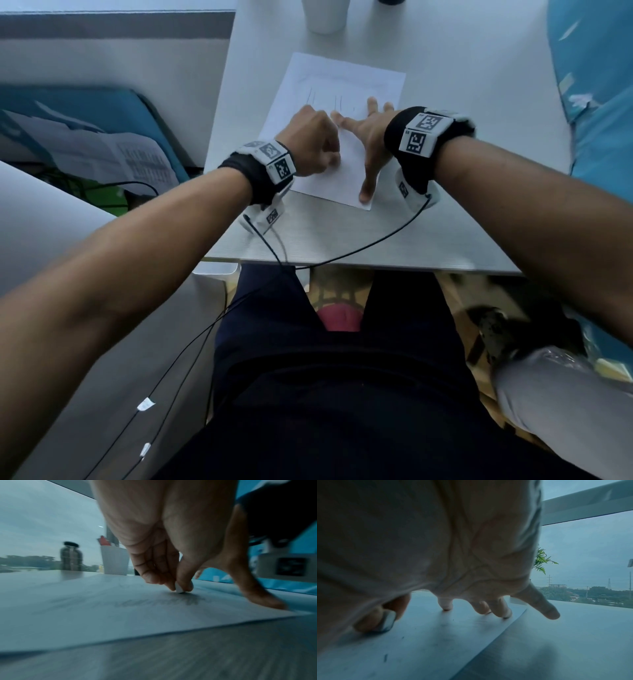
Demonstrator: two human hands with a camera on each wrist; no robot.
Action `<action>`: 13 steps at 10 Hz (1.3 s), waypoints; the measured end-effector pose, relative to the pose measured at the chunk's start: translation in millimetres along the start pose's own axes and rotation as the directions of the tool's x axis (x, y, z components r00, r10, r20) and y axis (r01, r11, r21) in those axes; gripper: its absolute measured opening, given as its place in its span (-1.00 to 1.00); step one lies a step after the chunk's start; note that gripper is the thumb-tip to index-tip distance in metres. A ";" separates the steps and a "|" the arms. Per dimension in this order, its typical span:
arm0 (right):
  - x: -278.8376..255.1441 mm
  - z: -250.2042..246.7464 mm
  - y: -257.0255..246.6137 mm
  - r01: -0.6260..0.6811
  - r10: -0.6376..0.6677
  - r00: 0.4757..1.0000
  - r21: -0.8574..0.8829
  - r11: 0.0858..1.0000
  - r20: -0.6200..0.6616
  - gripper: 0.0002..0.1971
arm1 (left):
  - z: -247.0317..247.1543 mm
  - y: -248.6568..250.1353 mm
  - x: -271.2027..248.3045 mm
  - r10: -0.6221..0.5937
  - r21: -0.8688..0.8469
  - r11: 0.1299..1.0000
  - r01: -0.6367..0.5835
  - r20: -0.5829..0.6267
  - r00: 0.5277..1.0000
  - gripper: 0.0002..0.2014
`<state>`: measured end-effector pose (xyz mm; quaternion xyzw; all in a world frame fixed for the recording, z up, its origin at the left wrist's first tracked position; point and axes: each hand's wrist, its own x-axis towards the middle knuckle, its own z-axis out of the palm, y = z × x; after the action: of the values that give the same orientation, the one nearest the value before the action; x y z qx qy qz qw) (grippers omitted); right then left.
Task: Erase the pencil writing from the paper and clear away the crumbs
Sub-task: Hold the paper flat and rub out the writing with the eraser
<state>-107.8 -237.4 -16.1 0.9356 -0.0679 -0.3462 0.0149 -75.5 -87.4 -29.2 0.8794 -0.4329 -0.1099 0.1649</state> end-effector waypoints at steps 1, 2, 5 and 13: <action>-2.2 0.5 -0.1 -0.007 0.007 1.000 -0.008 1.000 0.003 0.83 | 10.1 8.7 -9.5 0.071 0.007 0.997 -0.072 0.053 0.996 -0.97; -2.4 -1.0 -1.3 -0.010 0.010 1.000 -0.019 1.000 0.006 0.82 | 7.6 6.1 -13.3 0.073 -0.002 0.997 -0.073 0.061 0.995 -0.97; -2.3 -3.3 -4.7 -0.027 0.027 1.000 -0.033 0.999 0.010 0.80 | 0.2 -4.4 -14.9 0.072 0.003 0.997 -0.072 0.052 0.996 -0.95; 1.8 -1.5 -6.6 -0.017 0.018 1.000 -0.025 1.000 0.020 0.84 | 17.8 29.2 -13.8 -0.110 -0.049 0.992 0.112 0.043 0.993 -0.88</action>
<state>-104.7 -231.2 -16.6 0.9311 -0.0719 -0.3564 0.0287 -111.0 -96.5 -33.7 0.8952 -0.3835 -0.1477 0.1724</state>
